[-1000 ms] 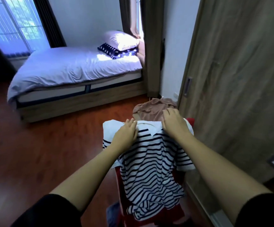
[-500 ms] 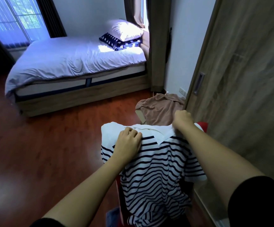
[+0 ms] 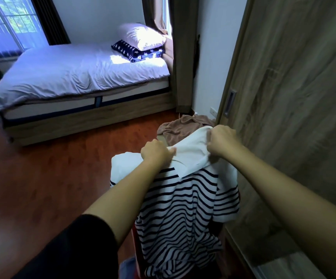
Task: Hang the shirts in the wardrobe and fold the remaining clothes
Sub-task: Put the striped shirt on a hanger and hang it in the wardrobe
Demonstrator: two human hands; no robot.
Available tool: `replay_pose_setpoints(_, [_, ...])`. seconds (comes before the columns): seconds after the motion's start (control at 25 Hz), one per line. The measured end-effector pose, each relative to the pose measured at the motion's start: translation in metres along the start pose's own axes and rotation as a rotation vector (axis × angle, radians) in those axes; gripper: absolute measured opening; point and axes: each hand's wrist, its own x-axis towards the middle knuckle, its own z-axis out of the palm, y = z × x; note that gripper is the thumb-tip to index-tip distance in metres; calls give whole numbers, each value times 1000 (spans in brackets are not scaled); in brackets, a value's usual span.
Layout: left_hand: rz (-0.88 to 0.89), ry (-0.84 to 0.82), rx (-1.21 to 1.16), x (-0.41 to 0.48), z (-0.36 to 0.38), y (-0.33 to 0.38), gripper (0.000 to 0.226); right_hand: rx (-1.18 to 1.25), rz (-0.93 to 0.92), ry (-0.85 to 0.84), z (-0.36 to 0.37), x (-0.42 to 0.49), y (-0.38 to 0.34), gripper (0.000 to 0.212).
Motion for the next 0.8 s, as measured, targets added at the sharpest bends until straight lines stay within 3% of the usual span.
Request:
replay_pose_setpoints(0.08, [-18,-40,38,5,-4,3,40,72,-74,161,-3,-3,12,29])
replay_pose_setpoints(0.2, [-97,-47,40,5,-13,-8,36,93,-91,264,-3,-8,25,27])
replay_pose_setpoints(0.48, [-250,-142,-249,5,-49,-45,48,-35,0,147,-15,-20,25,32])
replay_pose_setpoints(0.68, [-323,-22,-550,-28,-50,-60,28,27,58,283,-39,-40,22,27])
replay_pose_setpoints(0.8, [-311,56,-399,-47,-53,-67,27,-23,-26,270,-54,-57,19,24])
